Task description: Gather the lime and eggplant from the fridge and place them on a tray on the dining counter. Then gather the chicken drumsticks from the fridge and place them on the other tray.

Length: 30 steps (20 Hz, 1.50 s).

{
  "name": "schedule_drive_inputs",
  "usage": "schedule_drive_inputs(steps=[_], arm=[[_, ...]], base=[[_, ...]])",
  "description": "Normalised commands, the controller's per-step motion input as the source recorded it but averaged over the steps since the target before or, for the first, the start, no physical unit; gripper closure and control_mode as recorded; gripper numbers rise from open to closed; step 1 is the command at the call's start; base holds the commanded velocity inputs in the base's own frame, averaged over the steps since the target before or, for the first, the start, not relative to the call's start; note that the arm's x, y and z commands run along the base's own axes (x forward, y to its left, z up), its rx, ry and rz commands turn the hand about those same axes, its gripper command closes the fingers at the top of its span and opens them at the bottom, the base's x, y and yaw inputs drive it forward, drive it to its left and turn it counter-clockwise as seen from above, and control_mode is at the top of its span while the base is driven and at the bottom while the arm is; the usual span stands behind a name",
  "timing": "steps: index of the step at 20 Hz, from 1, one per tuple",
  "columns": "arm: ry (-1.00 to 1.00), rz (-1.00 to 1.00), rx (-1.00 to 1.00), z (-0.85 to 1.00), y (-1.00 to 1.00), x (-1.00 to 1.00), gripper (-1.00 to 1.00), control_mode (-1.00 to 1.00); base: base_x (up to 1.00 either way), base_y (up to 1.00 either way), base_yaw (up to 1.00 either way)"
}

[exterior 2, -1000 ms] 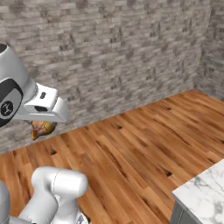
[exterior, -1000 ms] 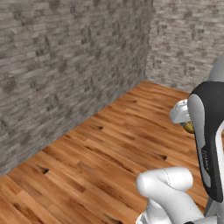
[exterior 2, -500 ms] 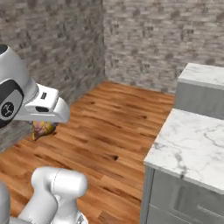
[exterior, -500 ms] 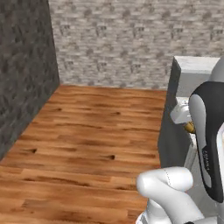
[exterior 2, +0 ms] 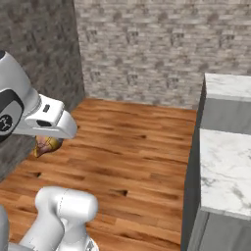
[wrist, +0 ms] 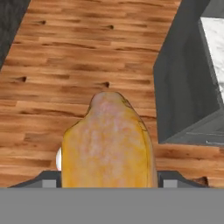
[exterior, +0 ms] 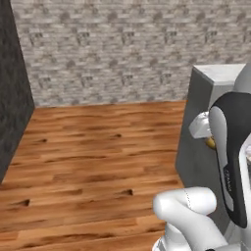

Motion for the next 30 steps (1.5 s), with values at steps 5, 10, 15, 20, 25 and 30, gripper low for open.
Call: schedule_drive_inputs(steps=[5,10,15,20,25,30], arm=[[0.00,0.00,0.00,0.00,0.00,0.00,1.00,1.00],[0.00,0.00,0.00,0.00,0.00,0.00,1.00,1.00],[0.00,0.00,0.00,0.00,0.00,0.00,1.00,1.00],[0.00,0.00,0.00,0.00,0.00,0.00,1.00,1.00],[0.00,0.00,0.00,0.00,0.00,0.00,1.00,1.00],[0.00,0.00,0.00,0.00,0.00,0.00,1.00,1.00]], base=[[0.93,0.80,-0.29],[1.00,0.87,-0.23],[1.00,0.64,-0.16],[1.00,0.49,-0.15],[1.00,0.33,-0.14],[1.00,0.24,-0.16]])
